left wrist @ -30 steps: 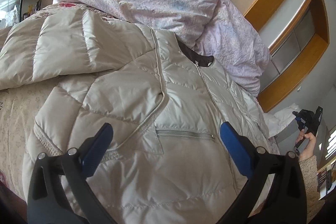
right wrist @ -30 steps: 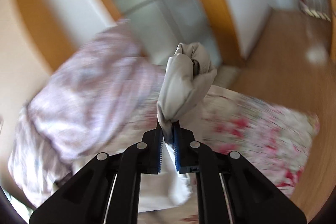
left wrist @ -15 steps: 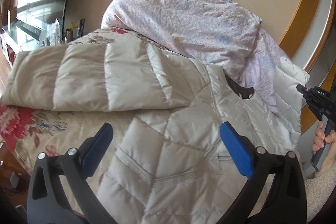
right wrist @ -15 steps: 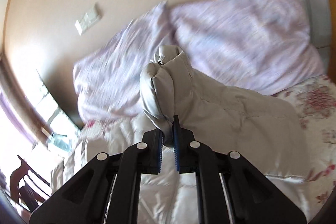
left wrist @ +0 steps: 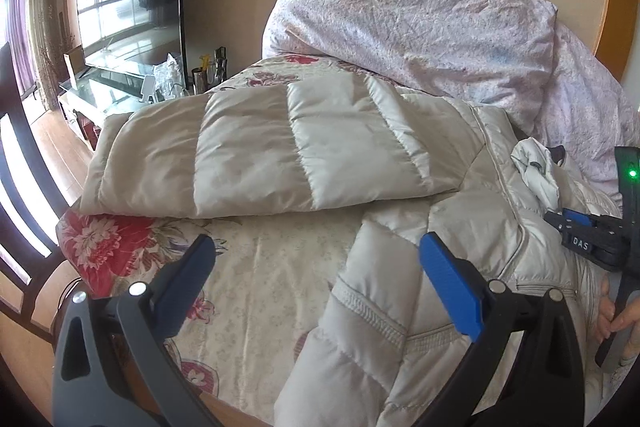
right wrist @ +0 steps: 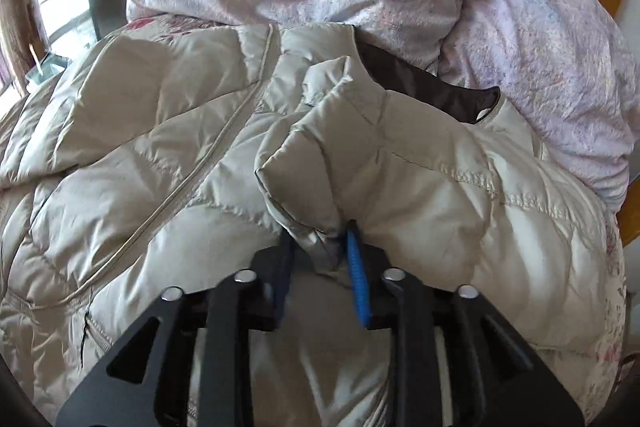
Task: Fold large clothes
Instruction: 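Lay the held sleeve across the jacket front with the right gripper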
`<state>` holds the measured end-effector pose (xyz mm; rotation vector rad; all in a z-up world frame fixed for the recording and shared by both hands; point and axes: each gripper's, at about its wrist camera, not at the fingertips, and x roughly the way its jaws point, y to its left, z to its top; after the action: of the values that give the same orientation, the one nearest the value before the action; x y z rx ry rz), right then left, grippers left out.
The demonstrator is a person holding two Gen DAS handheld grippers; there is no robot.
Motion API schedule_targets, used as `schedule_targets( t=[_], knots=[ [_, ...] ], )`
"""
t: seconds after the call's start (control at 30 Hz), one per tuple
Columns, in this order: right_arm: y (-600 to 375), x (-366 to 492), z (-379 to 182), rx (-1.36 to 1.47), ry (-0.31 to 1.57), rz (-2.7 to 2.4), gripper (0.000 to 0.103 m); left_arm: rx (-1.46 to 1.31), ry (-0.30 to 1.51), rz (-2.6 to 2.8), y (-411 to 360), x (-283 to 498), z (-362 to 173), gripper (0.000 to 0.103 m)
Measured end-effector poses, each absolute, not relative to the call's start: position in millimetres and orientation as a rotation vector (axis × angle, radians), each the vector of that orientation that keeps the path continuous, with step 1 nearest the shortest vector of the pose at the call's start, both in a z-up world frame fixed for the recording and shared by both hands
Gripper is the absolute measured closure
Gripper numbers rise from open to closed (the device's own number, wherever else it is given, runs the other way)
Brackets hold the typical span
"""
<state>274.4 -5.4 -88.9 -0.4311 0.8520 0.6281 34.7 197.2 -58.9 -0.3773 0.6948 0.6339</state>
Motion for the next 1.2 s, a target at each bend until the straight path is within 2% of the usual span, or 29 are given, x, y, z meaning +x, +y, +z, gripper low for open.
schedule_targets(
  t=[0.03, 0.13, 0.33, 0.47, 0.6, 0.8, 0.93, 1.13, 1.2],
  knots=[
    [-7, 269, -83, -0.415, 0.854, 0.664, 0.049, -0.373, 0.697, 0.643, 199, 34, -60, 0.002],
    [-16, 271, -63, -0.29, 0.852, 0.723, 0.049, -0.384, 0.694, 0.658, 203, 30, -62, 0.002],
    [-35, 317, -54, -0.155, 0.813, 0.501, 0.049, -0.527, 0.627, 0.622, 224, 10, -62, 0.002],
    [-14, 343, -94, -0.244, 0.931, 0.439, 0.049, -0.735, 0.557, 0.584, 254, -10, -68, 0.002],
    [7, 338, -104, -0.371, 0.907, 0.403, 0.049, -0.942, 0.49, 0.572, 285, -23, -81, 0.002],
    [-34, 341, -87, -0.081, 1.028, 0.51, 0.048, -1.184, 0.42, 0.654, 324, -38, -102, 0.01],
    [-49, 332, -76, 0.005, 1.055, 0.575, 0.047, -1.242, 0.378, 0.679, 337, -45, -105, 0.011],
    [-39, 305, -66, -0.203, 0.958, 0.522, 0.04, -1.301, 0.343, 0.73, 357, -50, -109, 0.034],
    [-37, 293, -63, -0.259, 0.905, 0.495, 0.034, -1.319, 0.336, 0.735, 361, -54, -112, 0.045]
  ],
)
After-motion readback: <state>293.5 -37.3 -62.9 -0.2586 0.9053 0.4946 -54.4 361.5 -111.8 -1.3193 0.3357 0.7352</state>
